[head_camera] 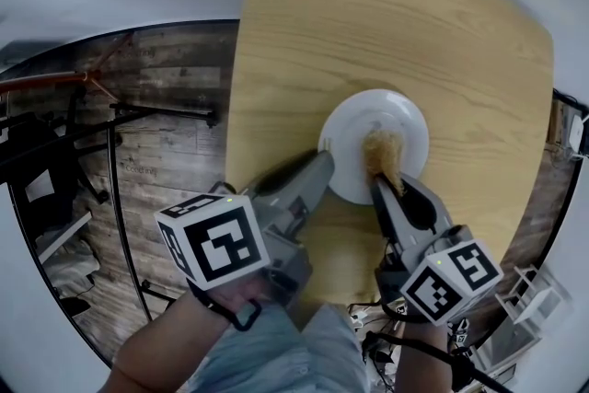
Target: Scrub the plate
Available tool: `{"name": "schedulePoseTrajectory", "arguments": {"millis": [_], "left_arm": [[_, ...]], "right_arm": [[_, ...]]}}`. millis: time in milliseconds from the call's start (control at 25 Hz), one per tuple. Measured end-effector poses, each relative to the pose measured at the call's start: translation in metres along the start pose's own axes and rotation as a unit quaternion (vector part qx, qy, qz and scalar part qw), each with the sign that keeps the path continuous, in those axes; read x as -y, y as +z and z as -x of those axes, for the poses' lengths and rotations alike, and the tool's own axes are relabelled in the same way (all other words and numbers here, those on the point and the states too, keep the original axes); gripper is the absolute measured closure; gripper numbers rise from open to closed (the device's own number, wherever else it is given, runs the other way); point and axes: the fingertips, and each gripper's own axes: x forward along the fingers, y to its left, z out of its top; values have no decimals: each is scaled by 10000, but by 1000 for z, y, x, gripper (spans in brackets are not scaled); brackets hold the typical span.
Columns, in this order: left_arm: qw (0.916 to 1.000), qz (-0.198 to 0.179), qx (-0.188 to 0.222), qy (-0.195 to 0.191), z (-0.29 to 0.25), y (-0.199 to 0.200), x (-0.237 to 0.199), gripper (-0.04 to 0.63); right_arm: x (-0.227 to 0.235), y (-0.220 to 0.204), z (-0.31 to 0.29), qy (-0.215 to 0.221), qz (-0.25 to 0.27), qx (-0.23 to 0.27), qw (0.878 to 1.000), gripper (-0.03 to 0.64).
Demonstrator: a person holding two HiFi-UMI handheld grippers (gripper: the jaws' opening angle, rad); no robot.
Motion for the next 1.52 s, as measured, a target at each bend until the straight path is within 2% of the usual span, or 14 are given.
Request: {"name": "schedulePoseTrajectory", "arguments": {"millis": [120,160,240,320,360,440,680,800,1040,1240,1360,1520], "left_arm": [[9996,37,-6,-294,-5,3,10,471],[9995,19,-35,-316,-6,3,11,471],[9993,-306,-220,-62,-6,3,8,472],[9945,-857,-513,317,-2,-1,2,476],[9924,-985,-608,409,-1,-3,-1,476],[9933,-865,-664,373,-1,-3,-3,476],[9958,-483,-757,-164,-14,2,6,477],[9953,-352,-869,-259,-16,0,3,552],[9932,-442,-1004,-398,-18,-5,5,556],[9923,-562,-1061,-317,-12,-7,5,557],[9922,-669,-1013,-276,-7,-4,9,558],[9881,-1107,-1058,-176,-6,-3,18,558]], "right_arm": [[-1,-1,2,108,-79,-45,9999,565],[-2,-1,3,126,-83,-52,9999,566],[-4,-2,4,148,-43,-85,9998,566],[-7,-5,3,181,24,-141,9997,565],[-8,-7,2,198,50,-164,9997,566],[-8,-8,2,222,61,-186,9996,566],[-8,-8,3,363,-30,-214,9991,568],[-8,-8,2,453,-182,-144,9987,568],[-7,-8,4,460,-313,8,9985,566],[-8,-7,10,588,-731,243,9953,566],[-10,-1,15,382,-504,274,9976,566],[3,13,23,-159,373,138,9991,566]]}}
